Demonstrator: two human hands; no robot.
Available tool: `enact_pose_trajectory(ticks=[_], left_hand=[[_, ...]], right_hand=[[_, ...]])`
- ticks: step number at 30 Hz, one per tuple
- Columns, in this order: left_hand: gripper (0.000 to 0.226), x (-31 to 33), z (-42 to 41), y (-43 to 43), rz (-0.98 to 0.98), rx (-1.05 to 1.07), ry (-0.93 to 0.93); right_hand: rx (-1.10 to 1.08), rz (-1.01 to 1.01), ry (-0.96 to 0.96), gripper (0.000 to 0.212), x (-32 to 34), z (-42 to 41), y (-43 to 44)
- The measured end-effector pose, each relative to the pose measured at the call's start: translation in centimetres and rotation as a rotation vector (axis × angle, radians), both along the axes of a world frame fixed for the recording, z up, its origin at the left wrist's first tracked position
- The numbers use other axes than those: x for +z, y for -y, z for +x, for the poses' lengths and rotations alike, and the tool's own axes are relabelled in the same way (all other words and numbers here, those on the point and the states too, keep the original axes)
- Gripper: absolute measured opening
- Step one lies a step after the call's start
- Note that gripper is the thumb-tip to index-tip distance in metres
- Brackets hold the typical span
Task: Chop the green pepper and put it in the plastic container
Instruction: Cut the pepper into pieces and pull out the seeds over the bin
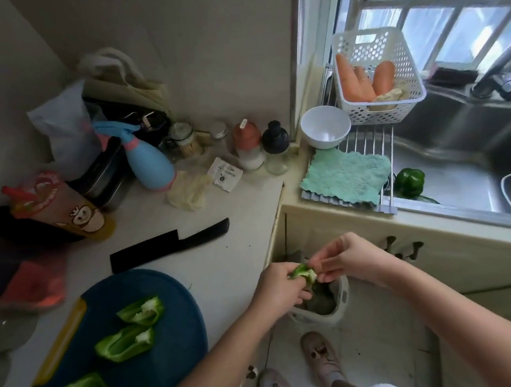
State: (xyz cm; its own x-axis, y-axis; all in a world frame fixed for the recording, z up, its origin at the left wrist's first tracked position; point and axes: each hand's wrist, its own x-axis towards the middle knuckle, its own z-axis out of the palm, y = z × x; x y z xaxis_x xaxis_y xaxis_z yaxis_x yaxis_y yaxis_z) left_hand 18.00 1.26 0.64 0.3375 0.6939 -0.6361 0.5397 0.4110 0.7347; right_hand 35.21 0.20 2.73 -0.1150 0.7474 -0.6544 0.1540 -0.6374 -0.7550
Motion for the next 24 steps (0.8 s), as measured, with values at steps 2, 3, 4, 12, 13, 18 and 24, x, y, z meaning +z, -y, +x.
enact_pose_trajectory(ticks=[2, 3, 4, 12, 13, 18, 24], left_hand=[[0.031, -0.2, 0.3, -0.4, -0.035, 0.034, 0.010], [0.032, -0.3, 0.4, -0.6, -0.063, 0.060, 0.016], [0.032, -0.4, 0.5, -0.7, -0.096, 0.087, 0.027], [0.039, -1.0, 0.8, -0.8, -0.344, 0.282, 0.136], [0.041, -1.0, 0.8, -0.8, -0.374, 0.314, 0.161], [0.043, -0.6, 1.0, -1.0, -0.478, 0.417, 0.299], [0.042, 0.1, 1.1, -1.2, -0.442, 0.349, 0.349]], right_hand=[[-0.012, 0.013, 0.054, 0.006, -0.6, 0.8, -0.4], [0.009, 0.045, 0.147, 0.004, -1.1, 1.1, -0.7], [0.059, 0.078, 0.265, 0.007, -1.7, 1.2, -0.9], [0.444, 0.237, 0.772, 0.020, -5.4, 1.1, -1.7], [0.438, 0.249, 0.790, 0.023, -5.5, 1.2, -1.7], [0.358, 0.318, 0.860, 0.029, -4.4, 1.4, -1.6], [0.270, 0.424, 0.637, 0.019, -1.7, 1.4, -0.5]])
